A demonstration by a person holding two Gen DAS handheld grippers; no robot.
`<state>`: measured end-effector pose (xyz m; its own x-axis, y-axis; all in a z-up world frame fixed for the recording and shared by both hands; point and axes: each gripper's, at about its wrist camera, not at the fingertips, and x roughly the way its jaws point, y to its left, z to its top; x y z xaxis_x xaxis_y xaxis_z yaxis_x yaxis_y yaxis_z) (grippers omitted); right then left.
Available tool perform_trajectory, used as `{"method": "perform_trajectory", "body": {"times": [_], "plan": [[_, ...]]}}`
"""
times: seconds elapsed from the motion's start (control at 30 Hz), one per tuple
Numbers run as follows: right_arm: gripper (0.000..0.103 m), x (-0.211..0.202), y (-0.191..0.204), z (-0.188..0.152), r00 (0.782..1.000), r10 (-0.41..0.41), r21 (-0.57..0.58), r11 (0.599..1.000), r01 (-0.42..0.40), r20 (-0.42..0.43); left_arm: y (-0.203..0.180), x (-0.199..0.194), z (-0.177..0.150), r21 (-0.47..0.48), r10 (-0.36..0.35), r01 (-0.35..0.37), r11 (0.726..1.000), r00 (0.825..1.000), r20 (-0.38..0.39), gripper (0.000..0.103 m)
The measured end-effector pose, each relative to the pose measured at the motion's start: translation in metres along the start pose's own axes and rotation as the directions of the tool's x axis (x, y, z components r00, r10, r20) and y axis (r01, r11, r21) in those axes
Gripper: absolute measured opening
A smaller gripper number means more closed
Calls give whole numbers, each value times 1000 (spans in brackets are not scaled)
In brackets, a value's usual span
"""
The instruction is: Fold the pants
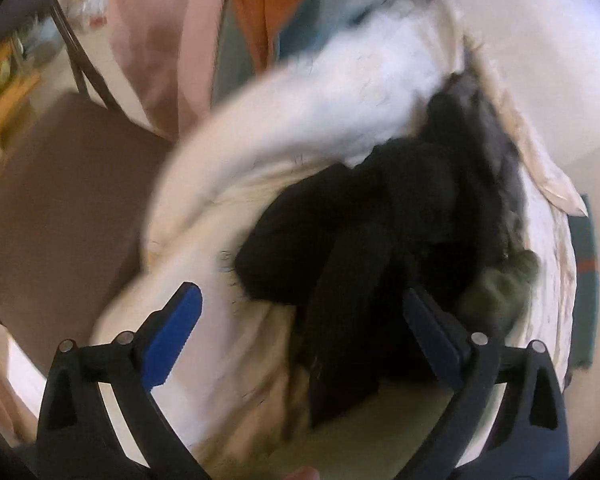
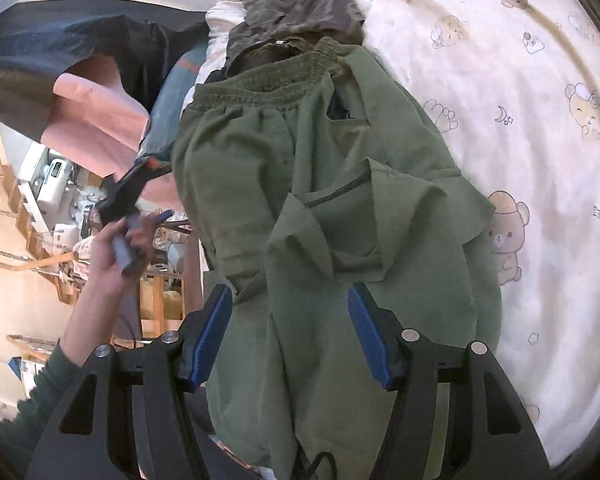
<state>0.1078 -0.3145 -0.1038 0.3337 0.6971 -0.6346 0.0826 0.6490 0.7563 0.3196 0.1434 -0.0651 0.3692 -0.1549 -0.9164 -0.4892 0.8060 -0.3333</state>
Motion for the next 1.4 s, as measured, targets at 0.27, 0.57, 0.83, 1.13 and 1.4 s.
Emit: {"method": "perform_trajectory", "body": {"times": [0.27,0.57,0.83,1.13,1.4], "plan": [[63,19,-24,5,998,-52,51,997,53,-34,-40,91,-20,133,-66,101,986,968,-242,58],[63,23,-39,-1,999,-41,84,995,44,-32,-85,-8,3,416,15,-42,908,998,69,17],[63,32,-50,-3,999,-14,111,994,18,-40,-186,-136,80,491,33,-408,770,794,607,15],[63,11,-40,3,999,-35,37,999,34,9,-294,-191,122,299,-17,-684,665,387,922,27],[63,14,-42,-2,1000,15,13,1000,-15,19,-263,-35,120,483,225,-705,520,658,718,91]]}}
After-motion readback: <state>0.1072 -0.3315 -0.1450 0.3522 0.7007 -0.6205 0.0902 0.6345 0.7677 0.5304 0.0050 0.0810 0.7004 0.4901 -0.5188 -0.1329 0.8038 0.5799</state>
